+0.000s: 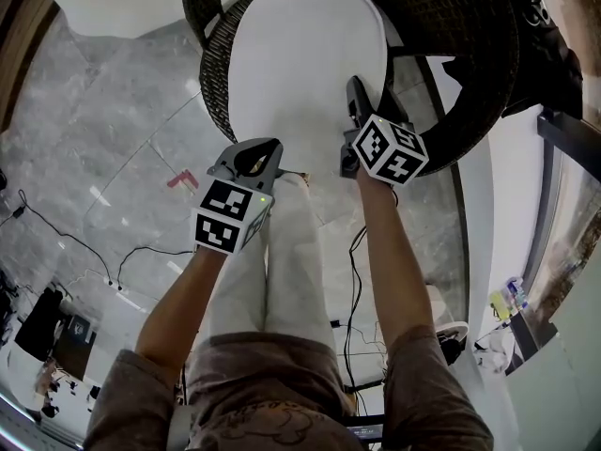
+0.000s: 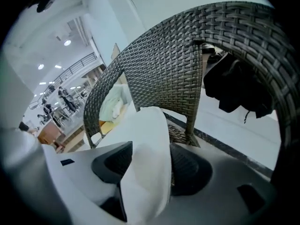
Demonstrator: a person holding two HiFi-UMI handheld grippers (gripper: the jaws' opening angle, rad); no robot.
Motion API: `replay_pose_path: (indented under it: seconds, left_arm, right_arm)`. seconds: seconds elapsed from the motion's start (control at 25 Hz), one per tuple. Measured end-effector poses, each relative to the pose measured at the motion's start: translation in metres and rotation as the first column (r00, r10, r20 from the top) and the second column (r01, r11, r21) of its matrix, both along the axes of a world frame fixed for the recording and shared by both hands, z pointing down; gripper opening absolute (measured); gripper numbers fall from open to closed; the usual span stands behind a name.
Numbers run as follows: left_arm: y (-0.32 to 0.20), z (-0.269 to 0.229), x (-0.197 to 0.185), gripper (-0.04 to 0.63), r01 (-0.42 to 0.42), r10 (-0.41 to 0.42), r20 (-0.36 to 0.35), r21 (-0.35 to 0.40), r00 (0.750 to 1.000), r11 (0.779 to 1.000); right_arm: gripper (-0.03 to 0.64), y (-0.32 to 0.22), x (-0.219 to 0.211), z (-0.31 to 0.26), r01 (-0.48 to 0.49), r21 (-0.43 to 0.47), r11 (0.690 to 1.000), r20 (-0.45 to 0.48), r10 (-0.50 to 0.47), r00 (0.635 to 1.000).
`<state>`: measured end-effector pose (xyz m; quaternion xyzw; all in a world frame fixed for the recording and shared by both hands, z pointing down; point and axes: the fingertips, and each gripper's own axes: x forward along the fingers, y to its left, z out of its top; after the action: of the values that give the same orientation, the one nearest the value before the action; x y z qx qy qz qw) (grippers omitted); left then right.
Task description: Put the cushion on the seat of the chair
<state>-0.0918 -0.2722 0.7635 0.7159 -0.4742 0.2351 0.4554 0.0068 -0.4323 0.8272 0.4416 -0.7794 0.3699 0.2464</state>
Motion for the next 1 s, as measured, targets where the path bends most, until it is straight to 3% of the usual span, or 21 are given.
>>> replay_pose_path:
  seconds: [0.36,0.72,0.76,0.8,0.84,1.0]
  left_arm:
    - [0.002,0.001,0.002,0.005,0.001,-0.001,-0.004,0.002,1.0,1.0]
    - [0.001,-0.011,-0.002,0.005,0.012,-0.012,0.0,0.018,1.0,1.0]
    - [0.001,-0.014,-0.003,0.005,0.015,-0.015,0.001,0.022,1.0,1.0]
    - [0.0,-0.018,-0.004,0.005,0.017,-0.017,0.003,0.026,1.0,1.0]
    - [0.0,-0.023,-0.005,0.005,0.018,-0.019,0.006,0.03,1.0,0.999]
    - [-0.001,-0.048,-0.01,0.005,0.027,-0.028,0.013,0.053,1.0,0.998]
  right_arm:
    - [0.267,-0.001,0.008,-0.003,-0.002,0.047,0.999,-0.059,0.004,0.998]
    - [0.26,0.014,-0.007,-0.022,0.043,0.026,0.999,0.013,-0.043,0.999]
    - [0.231,0.017,-0.008,-0.027,0.053,0.031,0.998,0.009,-0.053,0.999]
    - [0.133,0.02,-0.008,-0.032,0.063,0.039,0.997,0.001,-0.063,0.998]
    - [0.081,0.023,-0.008,-0.038,0.072,0.047,0.996,-0.006,-0.071,0.997]
    - [0.046,0.038,-0.013,-0.064,0.103,0.054,0.993,-0.004,-0.103,0.995]
